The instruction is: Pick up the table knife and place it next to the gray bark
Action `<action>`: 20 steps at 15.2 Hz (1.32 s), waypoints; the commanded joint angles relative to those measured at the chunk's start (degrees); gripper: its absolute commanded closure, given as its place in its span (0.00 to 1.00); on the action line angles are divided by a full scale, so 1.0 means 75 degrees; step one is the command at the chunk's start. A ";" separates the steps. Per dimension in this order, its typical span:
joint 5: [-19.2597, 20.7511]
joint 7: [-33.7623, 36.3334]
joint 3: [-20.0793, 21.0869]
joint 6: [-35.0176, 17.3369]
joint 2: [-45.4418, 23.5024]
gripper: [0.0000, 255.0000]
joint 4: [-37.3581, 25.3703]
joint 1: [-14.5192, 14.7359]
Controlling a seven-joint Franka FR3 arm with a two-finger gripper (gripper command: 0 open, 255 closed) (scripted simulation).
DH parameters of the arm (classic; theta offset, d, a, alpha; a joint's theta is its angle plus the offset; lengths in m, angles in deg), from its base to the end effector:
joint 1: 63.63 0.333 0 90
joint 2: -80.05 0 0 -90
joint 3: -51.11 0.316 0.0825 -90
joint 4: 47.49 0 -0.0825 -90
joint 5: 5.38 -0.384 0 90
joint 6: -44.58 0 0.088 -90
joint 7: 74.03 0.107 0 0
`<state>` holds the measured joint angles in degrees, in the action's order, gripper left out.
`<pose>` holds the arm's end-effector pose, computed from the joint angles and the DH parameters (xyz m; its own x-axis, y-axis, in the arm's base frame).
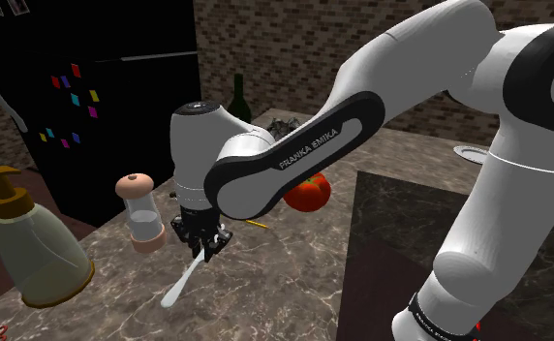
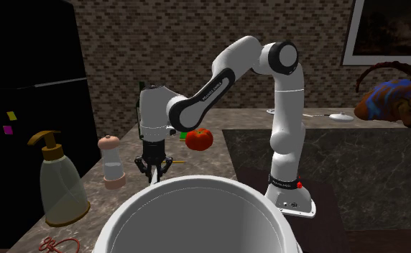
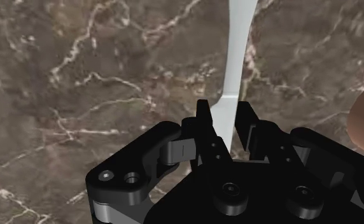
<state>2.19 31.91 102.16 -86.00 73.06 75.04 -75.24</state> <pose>0.4366 0.3472 0.3754 0.4674 -0.8840 -0.0078 -0.8823 -0.4659 -0.0673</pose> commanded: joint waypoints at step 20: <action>-0.1190 -0.0844 0.0032 0.1932 0.1179 1.00 -0.1220 -0.0226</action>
<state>-6.80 25.53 102.39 -72.20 81.97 66.60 -76.94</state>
